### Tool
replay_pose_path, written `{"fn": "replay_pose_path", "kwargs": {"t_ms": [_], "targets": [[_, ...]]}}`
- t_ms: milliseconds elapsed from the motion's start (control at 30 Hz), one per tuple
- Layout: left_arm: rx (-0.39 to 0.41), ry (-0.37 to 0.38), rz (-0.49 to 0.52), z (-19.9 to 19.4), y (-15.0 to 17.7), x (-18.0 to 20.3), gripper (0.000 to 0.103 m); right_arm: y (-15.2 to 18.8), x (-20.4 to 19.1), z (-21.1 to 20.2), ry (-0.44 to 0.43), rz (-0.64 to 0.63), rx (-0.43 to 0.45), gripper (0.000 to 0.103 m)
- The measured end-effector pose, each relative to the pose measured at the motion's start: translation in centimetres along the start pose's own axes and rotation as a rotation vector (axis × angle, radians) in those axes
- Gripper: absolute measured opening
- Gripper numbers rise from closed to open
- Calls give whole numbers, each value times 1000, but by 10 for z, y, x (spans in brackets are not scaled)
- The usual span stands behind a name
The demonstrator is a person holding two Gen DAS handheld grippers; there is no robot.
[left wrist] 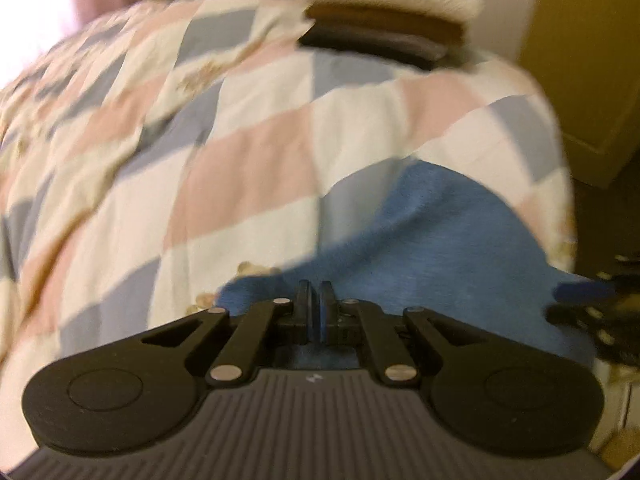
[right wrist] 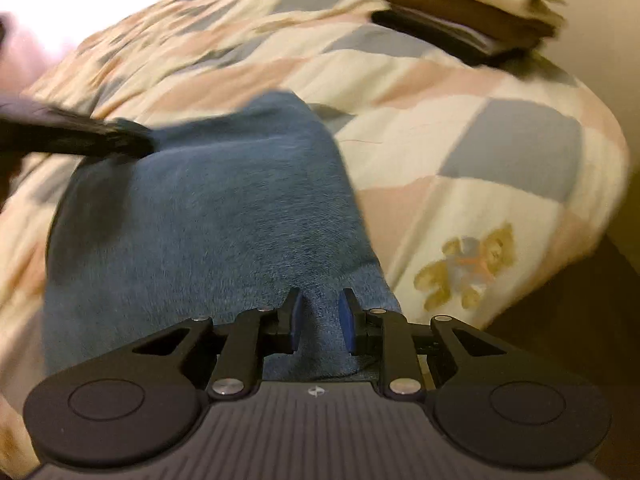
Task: Fold clothes
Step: 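Open both grippers and withdraw above the folded jeans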
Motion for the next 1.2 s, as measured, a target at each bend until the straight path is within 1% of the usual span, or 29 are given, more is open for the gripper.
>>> {"fn": "replay_pose_path", "kwargs": {"t_ms": [67, 133, 167, 233, 267, 300, 367, 433, 500, 533, 600, 667, 733, 800, 833, 900, 933, 967, 1000, 1033, 1100, 1200], "targets": [[-31, -58, -18, 13, -1, -1, 3, -4, 0, 7, -23, -39, -12, 22], [-1, -81, -83, -8, -6, -4, 3, -13, 1, 0, -60, -57, -5, 23], [11, -92, -113, -22, -5, -4, 3, -19, 2, -7, -82, -62, 3, 27], [28, -112, -164, -52, 0, -1, 3, -29, 3, -18, -123, -74, 14, 27], [33, -118, -186, -68, 3, 2, 3, -33, 2, -18, -136, -83, 15, 27], [27, -106, -209, -80, 9, 10, 4, -34, 0, -16, -146, -95, 13, 27], [8, -66, -244, -95, 22, 29, 4, -30, -2, -2, -141, -127, -21, 26], [-35, -43, -263, -93, 38, 51, 4, -24, -2, 12, -119, -155, -46, 25], [-111, -50, -291, -77, 57, 66, 4, -25, -4, 8, -114, -158, -37, 25], [-122, -74, -300, -73, 62, 69, 3, -25, -5, 6, -112, -160, -32, 26], [-104, -97, -315, -80, 59, 69, 3, -25, -7, 2, -107, -163, -22, 26], [-70, -87, -347, -90, 58, 68, 3, -23, -10, -10, -119, -174, -7, 26], [-64, -79, -342, -95, 62, 73, 4, -13, -11, -8, -96, -193, -31, 26], [-103, -72, -324, -80, 74, 81, 4, 0, -11, 9, -52, -215, -78, 26], [-125, -72, -315, -70, 79, 83, 6, 4, -11, 18, -40, -223, -87, 26], [-164, -70, -315, -63, 78, 82, 6, 1, -16, 23, -10, -217, -118, 28], [-167, -78, -323, -69, 73, 81, 6, -4, -19, 21, 3, -204, -131, 28], [-170, -85, -330, -77, 69, 79, 6, -8, -21, 12, 8, -184, -130, 30], [-166, -93, -333, -91, 65, 79, 6, -12, -23, 1, 5, -161, -120, 35], [-162, -101, -335, -105, 60, 80, 7, -16, -25, -12, 0, -142, -106, 38], [-155, -113, -330, -135, 54, 82, 8, -16, -30, -46, -14, -107, -66, 47], [-147, -132, -322, -179, 50, 89, 16, -6, -36, -88, -26, -51, -41, 51]]}}
Point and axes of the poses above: each gripper's, at about its wrist camera, not at the fingertips, and z roughly the way its jaws point, x to its right, y to its underside, the point moved 5 cm from there along z, roughly the way its jaws point, and after that the axes turned 11 degrees about z, right-handed, at the moved point
